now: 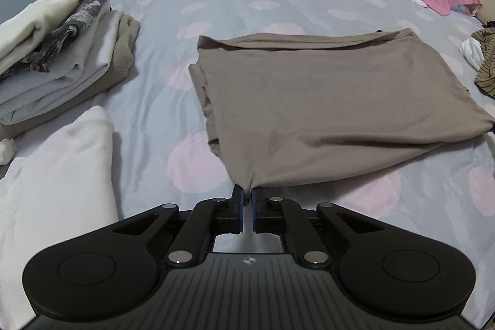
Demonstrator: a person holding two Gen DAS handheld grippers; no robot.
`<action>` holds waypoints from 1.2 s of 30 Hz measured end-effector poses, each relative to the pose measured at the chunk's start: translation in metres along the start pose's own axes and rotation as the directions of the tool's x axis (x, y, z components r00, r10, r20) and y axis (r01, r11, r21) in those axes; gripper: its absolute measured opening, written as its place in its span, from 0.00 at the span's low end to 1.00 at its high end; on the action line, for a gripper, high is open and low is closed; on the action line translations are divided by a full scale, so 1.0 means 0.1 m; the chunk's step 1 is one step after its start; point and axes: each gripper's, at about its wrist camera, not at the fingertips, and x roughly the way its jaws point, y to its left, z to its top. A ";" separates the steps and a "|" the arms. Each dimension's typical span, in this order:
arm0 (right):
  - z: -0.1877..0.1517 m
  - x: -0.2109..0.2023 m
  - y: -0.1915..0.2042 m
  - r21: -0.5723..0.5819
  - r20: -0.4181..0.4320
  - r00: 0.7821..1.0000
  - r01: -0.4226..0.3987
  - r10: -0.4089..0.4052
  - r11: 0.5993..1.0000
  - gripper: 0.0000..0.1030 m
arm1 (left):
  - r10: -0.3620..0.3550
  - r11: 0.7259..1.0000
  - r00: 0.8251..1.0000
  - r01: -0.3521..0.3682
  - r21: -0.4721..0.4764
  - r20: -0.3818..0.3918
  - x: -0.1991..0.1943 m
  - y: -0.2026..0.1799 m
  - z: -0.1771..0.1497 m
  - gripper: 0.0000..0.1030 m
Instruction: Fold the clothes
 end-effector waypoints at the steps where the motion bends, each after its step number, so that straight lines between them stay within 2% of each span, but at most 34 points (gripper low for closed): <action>1: -0.02 0.02 -0.01 -0.011 -0.007 1.000 0.024 -0.024 1.000 0.00 | 0.006 1.000 1.000 -0.006 0.005 -0.005 0.00 0.01 -0.01 0.03; 4: -0.07 0.08 -0.08 -0.016 -0.033 0.997 0.069 -0.070 0.997 0.00 | 0.028 0.999 1.000 -0.027 0.034 -0.007 0.01 0.02 -0.04 0.03; 7: -0.10 0.11 -0.13 0.008 -0.049 0.998 0.046 -0.046 0.999 0.00 | 0.040 0.997 0.999 -0.039 0.069 -0.022 0.04 -0.01 -0.06 0.03; 13: -0.16 0.05 -0.07 -0.052 -0.038 0.999 0.029 -0.031 0.998 0.02 | 0.139 0.981 0.987 -0.126 0.146 -0.083 0.06 0.02 -0.15 0.02; 16: -0.16 -0.06 0.03 -0.105 0.015 1.000 0.027 -0.025 0.994 0.04 | 0.134 0.978 0.990 -0.125 0.170 -0.041 -0.04 0.02 -0.18 0.03; 19: -0.17 -0.17 0.20 -0.197 0.073 0.997 0.022 -0.007 0.980 0.11 | 0.120 0.966 0.993 -0.119 0.231 0.009 -0.13 -0.09 -0.21 0.10; 23: -0.20 -0.24 0.42 -0.322 0.126 0.992 0.034 0.007 0.946 0.29 | 0.110 0.919 0.991 -0.129 0.372 0.071 -0.17 -0.36 -0.27 0.17; 28: -0.25 -0.24 0.60 -0.428 0.172 0.985 0.086 -0.012 0.900 0.41 | 0.163 0.823 0.978 -0.207 0.528 0.130 -0.09 -0.68 -0.39 0.29; 29: -0.25 -0.22 0.63 -0.440 0.176 0.984 0.093 -0.016 0.893 0.41 | 0.175 0.805 0.975 -0.223 0.550 0.139 -0.05 -0.73 -0.41 0.30; 36: -0.23 -0.02 0.80 -0.527 0.198 0.978 0.166 -0.069 0.834 0.42 | 0.238 0.737 0.950 -0.312 0.599 0.202 0.19 -0.82 -0.41 0.33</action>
